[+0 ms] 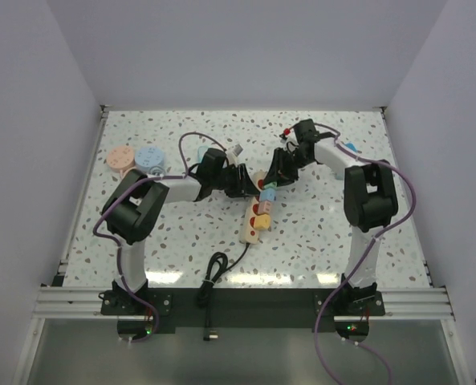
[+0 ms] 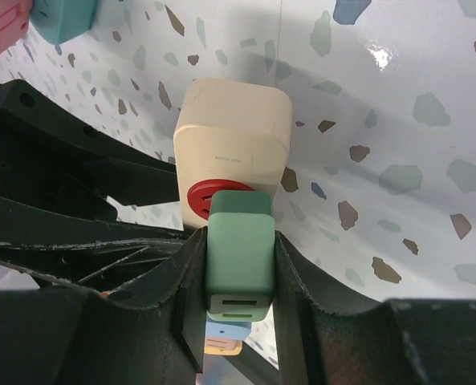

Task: Pull the plug off the socket

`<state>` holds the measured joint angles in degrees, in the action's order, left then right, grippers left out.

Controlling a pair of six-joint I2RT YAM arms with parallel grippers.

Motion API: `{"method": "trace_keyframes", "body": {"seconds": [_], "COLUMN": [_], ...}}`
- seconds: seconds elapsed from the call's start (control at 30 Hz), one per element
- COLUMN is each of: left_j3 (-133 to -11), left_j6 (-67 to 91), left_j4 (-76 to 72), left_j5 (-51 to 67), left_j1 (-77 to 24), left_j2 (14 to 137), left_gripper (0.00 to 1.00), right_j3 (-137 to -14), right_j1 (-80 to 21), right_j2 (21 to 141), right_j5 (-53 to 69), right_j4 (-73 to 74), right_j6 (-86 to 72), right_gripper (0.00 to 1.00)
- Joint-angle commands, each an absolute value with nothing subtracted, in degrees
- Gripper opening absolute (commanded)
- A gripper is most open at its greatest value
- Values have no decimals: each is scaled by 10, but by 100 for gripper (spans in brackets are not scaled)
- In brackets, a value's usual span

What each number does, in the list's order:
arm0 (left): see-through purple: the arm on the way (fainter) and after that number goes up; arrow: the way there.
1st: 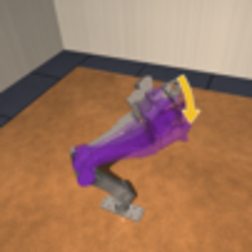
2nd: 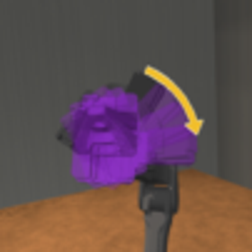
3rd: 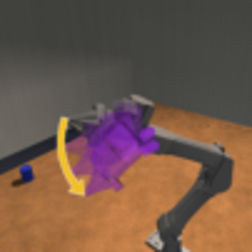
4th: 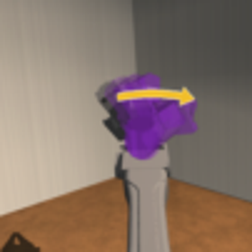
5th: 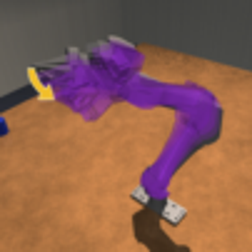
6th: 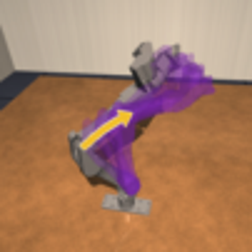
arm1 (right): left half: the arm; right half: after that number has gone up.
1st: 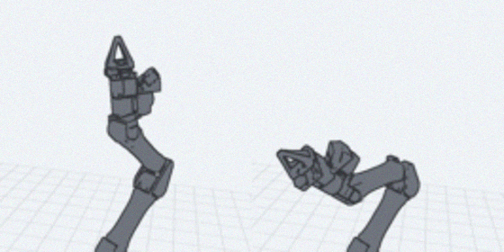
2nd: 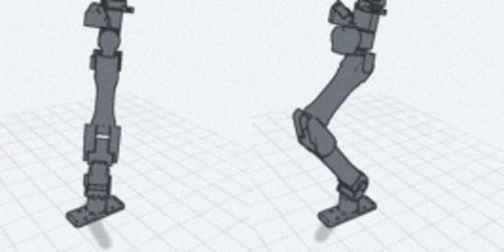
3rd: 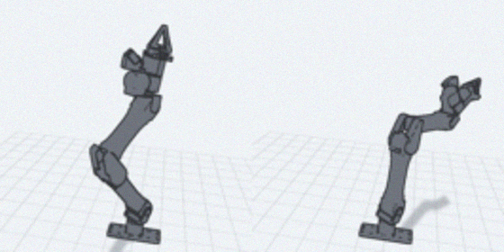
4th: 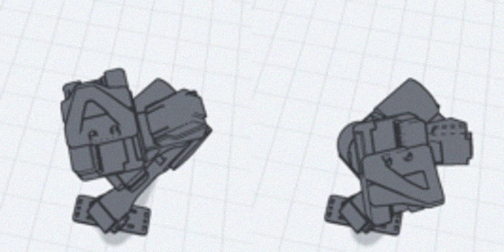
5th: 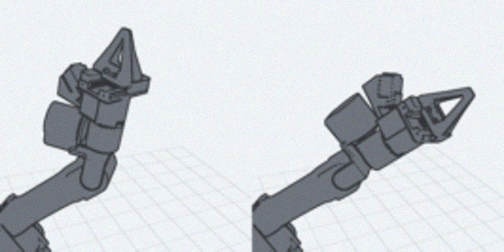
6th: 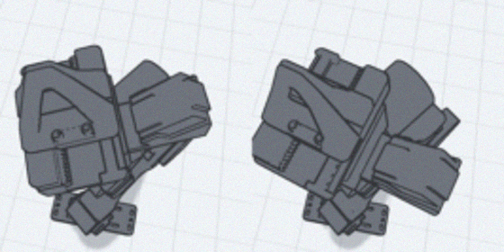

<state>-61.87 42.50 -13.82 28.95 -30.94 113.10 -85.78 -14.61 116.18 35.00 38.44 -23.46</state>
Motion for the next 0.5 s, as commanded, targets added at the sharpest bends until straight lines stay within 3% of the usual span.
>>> {"method": "trace_keyframes", "body": {"seconds": [0.0,0.23,0.4,0.47], "left_j3": [-614,-618,-628,-638], "left_j6": [381,378,381,385], "left_j4": [-39,-29,-28,-30], "left_j5": [204,208,211,216], "left_j1": [-284,-276,-275,-275], "left_j2": [1127,1121,1118,1119], "left_gripper": [0,0,0,0], "right_j3": [-902,-941,-891,-818], "right_j1": [-112,-97,-111,-124], "right_j2": [1075,1078,1015,981], "right_j5": [361,455,338,319], "right_j4": [447,499,435,336], "right_j6": [-180,-190,-247,-277], "right_gripper": [0,0,0,0]}}
